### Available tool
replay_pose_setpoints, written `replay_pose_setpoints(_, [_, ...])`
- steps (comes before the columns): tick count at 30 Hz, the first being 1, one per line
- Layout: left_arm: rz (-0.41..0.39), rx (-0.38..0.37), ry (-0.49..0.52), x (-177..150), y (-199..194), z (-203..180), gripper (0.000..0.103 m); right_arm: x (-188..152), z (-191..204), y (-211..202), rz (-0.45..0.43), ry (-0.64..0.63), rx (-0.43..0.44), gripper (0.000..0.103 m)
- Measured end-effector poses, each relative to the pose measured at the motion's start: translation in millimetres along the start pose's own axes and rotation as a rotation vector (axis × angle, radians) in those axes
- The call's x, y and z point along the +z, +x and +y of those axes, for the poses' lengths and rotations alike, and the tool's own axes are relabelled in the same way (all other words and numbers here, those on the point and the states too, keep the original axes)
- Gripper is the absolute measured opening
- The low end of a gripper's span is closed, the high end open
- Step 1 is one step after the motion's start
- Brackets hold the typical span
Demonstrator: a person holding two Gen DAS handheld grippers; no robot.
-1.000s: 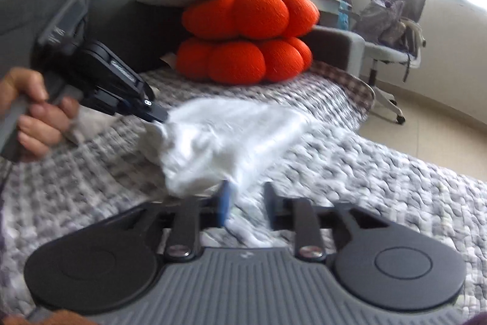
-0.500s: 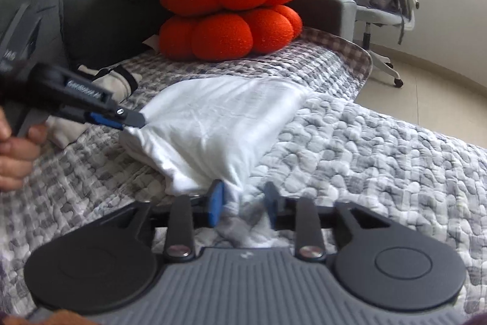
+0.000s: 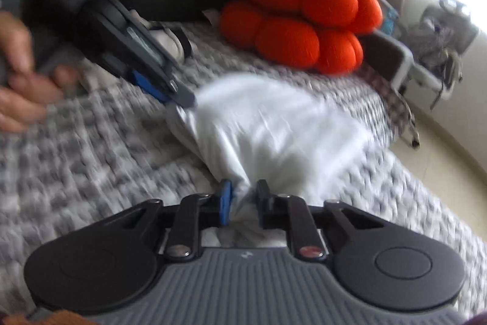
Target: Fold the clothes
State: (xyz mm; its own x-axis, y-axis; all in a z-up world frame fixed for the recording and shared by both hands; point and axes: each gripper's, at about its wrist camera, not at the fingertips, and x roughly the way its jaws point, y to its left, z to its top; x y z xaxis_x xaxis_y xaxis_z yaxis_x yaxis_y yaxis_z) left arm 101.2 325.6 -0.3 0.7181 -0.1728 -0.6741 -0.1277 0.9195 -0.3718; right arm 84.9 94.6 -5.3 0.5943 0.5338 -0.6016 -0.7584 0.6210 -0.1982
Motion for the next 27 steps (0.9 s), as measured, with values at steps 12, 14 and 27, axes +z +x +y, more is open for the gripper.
replay_pose_setpoints(12, [-0.09,-0.064,-0.09,18.9,-32.5,1.0,0.038,-12.4,-41.7,-29.3,-0.022,0.16,0.147,0.029])
replay_pose_setpoints(14, [-0.086,-0.055,-0.096,25.0,-27.3,-2.3,0.043,-10.9,-52.7,-34.3,-0.053,0.231,0.159,0.041])
replay_pose_setpoints(27, [-0.04,0.029,-0.021,17.2,7.7,-26.0,0.04,-20.3,-68.3,-36.7,-0.101,0.407,0.125,0.042])
